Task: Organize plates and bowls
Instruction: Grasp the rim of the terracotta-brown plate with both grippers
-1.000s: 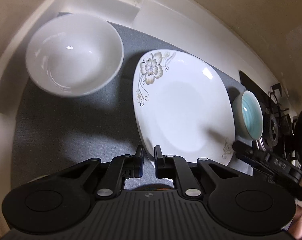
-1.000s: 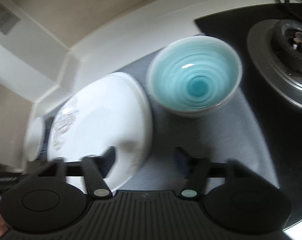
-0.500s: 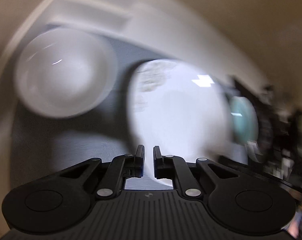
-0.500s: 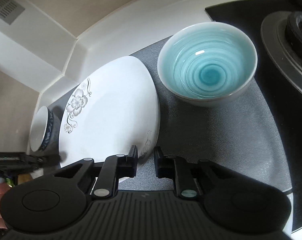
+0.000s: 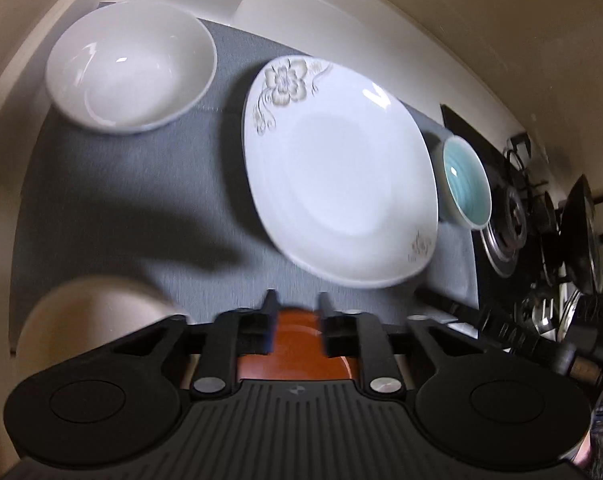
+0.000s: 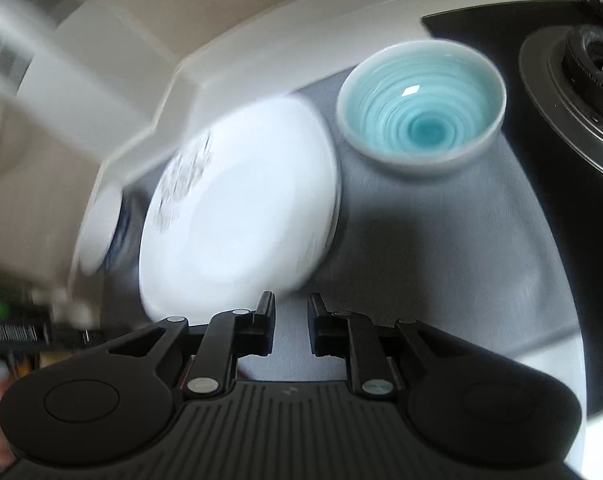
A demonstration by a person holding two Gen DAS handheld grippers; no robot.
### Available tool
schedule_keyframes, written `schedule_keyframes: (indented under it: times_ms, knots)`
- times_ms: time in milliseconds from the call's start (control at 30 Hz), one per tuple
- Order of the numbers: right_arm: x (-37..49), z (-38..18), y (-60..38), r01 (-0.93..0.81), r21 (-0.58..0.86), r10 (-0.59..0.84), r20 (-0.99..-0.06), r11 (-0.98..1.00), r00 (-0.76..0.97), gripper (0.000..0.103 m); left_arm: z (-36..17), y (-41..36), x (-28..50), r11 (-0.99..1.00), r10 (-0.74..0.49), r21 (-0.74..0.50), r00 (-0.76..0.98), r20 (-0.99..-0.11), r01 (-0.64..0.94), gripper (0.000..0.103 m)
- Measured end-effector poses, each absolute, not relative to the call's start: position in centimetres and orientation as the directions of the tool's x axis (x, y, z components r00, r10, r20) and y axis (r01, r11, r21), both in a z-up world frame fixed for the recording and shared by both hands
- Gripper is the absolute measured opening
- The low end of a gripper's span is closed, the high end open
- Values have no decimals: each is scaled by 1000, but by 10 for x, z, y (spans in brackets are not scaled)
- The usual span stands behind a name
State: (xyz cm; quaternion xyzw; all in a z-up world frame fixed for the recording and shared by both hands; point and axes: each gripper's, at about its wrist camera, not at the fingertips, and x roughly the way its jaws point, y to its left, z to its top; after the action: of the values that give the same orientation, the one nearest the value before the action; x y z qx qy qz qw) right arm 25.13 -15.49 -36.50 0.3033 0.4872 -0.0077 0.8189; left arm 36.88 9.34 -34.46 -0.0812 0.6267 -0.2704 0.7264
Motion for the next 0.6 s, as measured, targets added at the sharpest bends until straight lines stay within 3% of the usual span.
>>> schedule_keyframes:
  times_ms: [33,67,133,200,267,300,333,600]
  knots:
    - [243,-367,-145,283,482,296,-808,829,509,24,-343,94,361,846,-483,-442,79,-872,297,43]
    - [235,-368,-135,259,468,300,-816,845,494,27,-341,93,355,852,-470,-426,89,-878,303,46]
    - [222,-371,-117,215,439,300,-828,872,474,47,-339,94,342,864,-446,-398,103,-889,308,46]
    - [214,-375,-103,178,438,320,-830,881,457,49,-337,96,332,871,-432,-383,111,-895,307,46]
    - [210,-381,-89,119,401,318,-847,908,426,43,-336,99,324,873,-427,-378,108,-898,307,46]
    - [209,-382,-85,97,365,296,-860,926,416,17,-336,100,320,875,-422,-374,105,-900,308,46]
    - [207,-382,-84,89,340,275,-866,936,417,12,-335,99,317,876,-416,-366,104,-904,315,46]
    - [175,-372,-142,230,278,138,-863,933,485,7,-343,87,290,867,-388,-348,44,-921,357,46]
